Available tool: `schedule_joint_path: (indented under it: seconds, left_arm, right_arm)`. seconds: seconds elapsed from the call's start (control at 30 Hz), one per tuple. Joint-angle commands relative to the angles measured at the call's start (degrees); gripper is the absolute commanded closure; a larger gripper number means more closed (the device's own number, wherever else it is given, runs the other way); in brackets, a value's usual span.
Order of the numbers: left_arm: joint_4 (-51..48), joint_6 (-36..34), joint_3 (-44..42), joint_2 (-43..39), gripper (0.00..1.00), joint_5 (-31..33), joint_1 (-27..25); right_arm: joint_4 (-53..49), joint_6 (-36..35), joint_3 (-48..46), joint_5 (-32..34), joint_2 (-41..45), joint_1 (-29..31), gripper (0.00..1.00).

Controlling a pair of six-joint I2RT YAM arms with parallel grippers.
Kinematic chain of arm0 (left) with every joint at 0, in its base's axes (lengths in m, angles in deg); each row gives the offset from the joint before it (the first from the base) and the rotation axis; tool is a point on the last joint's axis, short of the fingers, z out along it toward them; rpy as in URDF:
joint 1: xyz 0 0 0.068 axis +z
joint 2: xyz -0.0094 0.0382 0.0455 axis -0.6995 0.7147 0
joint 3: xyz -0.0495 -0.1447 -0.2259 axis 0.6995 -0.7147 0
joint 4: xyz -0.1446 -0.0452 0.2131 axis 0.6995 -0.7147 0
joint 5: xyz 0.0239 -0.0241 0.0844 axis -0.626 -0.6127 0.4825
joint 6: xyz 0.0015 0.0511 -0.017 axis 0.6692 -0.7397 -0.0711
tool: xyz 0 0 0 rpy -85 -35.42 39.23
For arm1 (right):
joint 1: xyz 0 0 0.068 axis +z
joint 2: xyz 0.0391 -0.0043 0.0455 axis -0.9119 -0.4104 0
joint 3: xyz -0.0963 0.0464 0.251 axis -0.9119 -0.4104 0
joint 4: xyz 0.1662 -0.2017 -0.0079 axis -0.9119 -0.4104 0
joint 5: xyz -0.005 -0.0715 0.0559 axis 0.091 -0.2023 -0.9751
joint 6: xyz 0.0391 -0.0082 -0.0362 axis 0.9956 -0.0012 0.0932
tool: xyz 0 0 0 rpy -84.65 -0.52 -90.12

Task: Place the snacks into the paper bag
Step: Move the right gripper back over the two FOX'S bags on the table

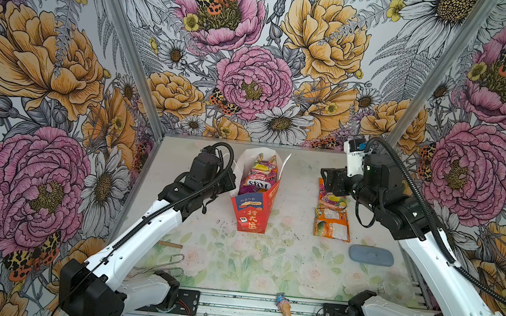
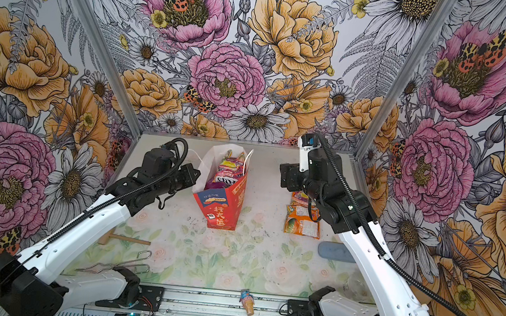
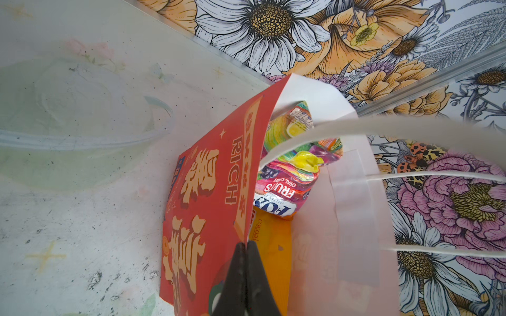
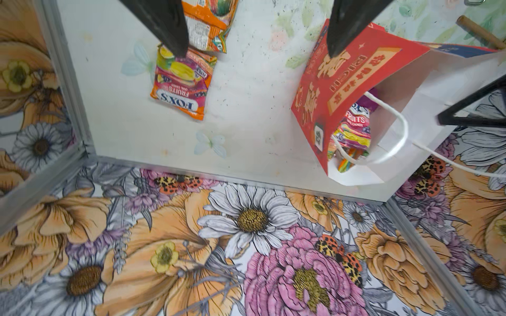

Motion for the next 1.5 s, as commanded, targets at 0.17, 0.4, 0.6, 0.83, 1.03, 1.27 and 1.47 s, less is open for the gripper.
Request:
schedule_joint_path:
  seconds: [0.17, 0.4, 0.6, 0.83, 1.03, 1.27, 1.47]
  left_arm:
    - [-0.30, -0.41, -0.08, -1.06, 1.00, -1.76, 0.32]
    - [-0.32, -0.33, -0.08, -0.97, 1.00, -2.13, 0.33]
    - [-0.44, -0.14, -0.30, -0.96, 1.00, -2.41, 0.51]
    - [-0.39, -0.07, -0.21, -1.19, 1.00, -2.61, 0.55]
    - [-0.39, 0.12, -0.69, -1.41, 1.00, -2.09, 0.16]
    - [-0.47, 0.20, -0.78, -1.66, 1.00, -1.59, 0.07]
    - [-0.65, 0.31, -0.96, -1.67, 1.00, -1.38, -0.06]
  right_arm:
    - [0.06, 11.21, -11.82, 3.18, 5.59, -4.60, 0.13]
    - [0.06, 14.95, -18.84, 3.23, 6.83, -7.07, 0.10]
    - [0.15, 19.23, -24.94, 5.06, 7.82, -8.53, 0.08]
    - [0.24, 27.35, -29.89, 7.35, 7.08, -9.42, 0.02]
    - [0.28, 40.36, -32.68, 9.22, 3.86, -9.60, 0.00]
    - [1.26, 52.58, -33.79, 7.38, -1.71, -9.60, 0.00]
    - [5.51, 60.01, -34.90, 4.46, -4.19, -9.65, 0.00]
